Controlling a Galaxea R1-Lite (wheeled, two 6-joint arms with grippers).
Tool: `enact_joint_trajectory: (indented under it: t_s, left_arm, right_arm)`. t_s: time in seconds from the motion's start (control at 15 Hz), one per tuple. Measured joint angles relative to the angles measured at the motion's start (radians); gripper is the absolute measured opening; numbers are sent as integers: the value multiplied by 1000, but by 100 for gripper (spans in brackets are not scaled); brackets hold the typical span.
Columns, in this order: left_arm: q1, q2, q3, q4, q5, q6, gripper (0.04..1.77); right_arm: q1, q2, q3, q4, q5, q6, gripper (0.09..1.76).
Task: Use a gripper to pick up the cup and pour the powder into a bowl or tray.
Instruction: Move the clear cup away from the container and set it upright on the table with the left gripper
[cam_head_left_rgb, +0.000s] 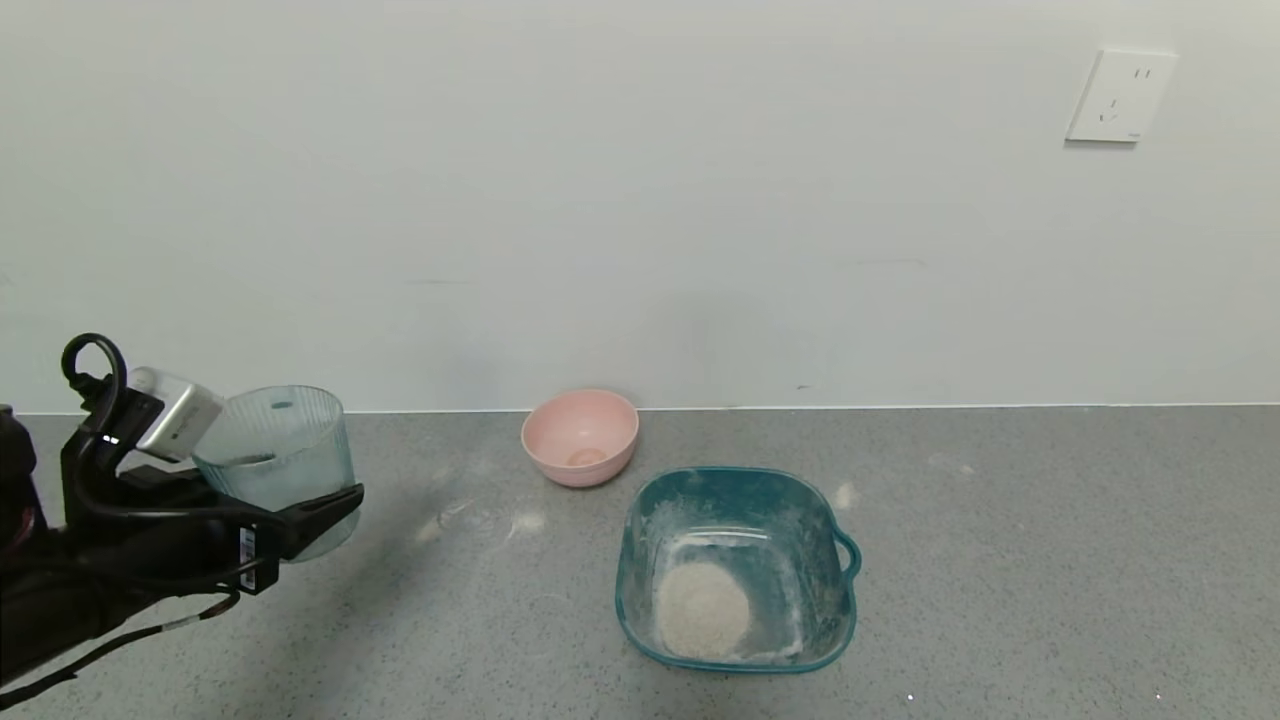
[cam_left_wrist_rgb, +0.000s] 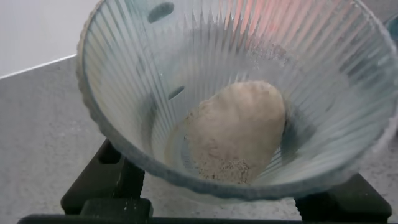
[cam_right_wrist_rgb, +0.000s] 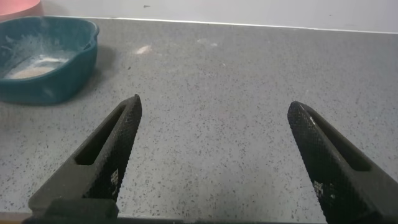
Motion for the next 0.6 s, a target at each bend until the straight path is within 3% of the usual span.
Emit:
enact_joint_trajectory:
  t_s: [0.27,0.6]
  left_arm:
    - [13,60,4,-133,-35,-79,129]
    - [51,278,-2,-389,-41,-163,129]
  right_arm:
    - [0,0,0,0,0,0,171]
    - [0,0,0,0,0,0,171]
